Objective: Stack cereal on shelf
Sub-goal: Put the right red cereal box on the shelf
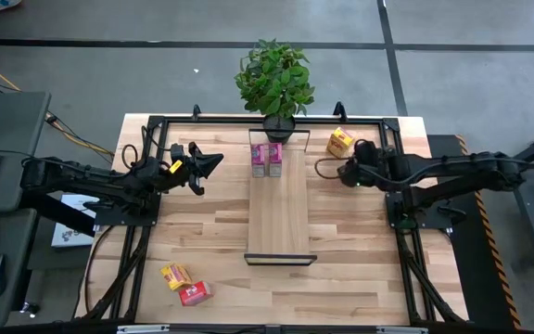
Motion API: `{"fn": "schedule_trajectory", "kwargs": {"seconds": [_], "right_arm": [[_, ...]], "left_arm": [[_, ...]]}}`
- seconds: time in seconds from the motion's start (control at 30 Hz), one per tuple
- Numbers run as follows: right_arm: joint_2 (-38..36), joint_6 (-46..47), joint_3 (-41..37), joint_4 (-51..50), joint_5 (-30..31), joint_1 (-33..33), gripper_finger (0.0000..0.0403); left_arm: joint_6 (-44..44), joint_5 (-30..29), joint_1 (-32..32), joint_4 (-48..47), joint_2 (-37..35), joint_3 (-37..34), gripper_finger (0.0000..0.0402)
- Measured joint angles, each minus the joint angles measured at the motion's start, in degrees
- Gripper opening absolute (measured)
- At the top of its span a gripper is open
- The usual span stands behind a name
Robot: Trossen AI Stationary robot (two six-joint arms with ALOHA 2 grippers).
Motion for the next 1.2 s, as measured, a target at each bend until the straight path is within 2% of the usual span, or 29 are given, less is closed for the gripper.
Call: {"fn": "schedule_trajectory", "kwargs": {"seconds": [0.07,0.17,0.33,0.63,0.9,1.03,1.2], "right_arm": [[0.1,0.3,0.0,-0.1,-0.4,-2.2,0.0287],[0.5,0.5,0.0,-0.2,-1.7,-5.4,0.0334],[0.5,0.4,-1.1,1.0,-5.9,-9.5,0.0361],[0.5,1.8,-7.7,6.3,-9.6,-13.0,0.0362],[0.5,1.9,-12.0,11.2,-12.0,-13.2,0.0358],[0.5,2.9,-13.0,11.5,-12.4,-13.2,0.0329],[0.5,2.9,-13.0,11.8,-12.4,-13.2,0.0265]], "left_arm": [[0.0,0.0,0.0,0.0,0.0,0.0,0.0000],[0.0,0.0,0.0,0.0,0.0,0.0,0.0000],[0.0,0.0,0.0,0.1,0.0,0.0,0.0000],[0.0,0.0,0.0,0.2,0.0,0.0,0.0000],[0.0,0.0,0.0,0.2,0.0,0.0,0.0000],[0.0,0.0,0.0,0.2,0.0,0.0,0.0000],[0.0,0.0,0.0,0.2,0.0,0.0,0.0000]]}}
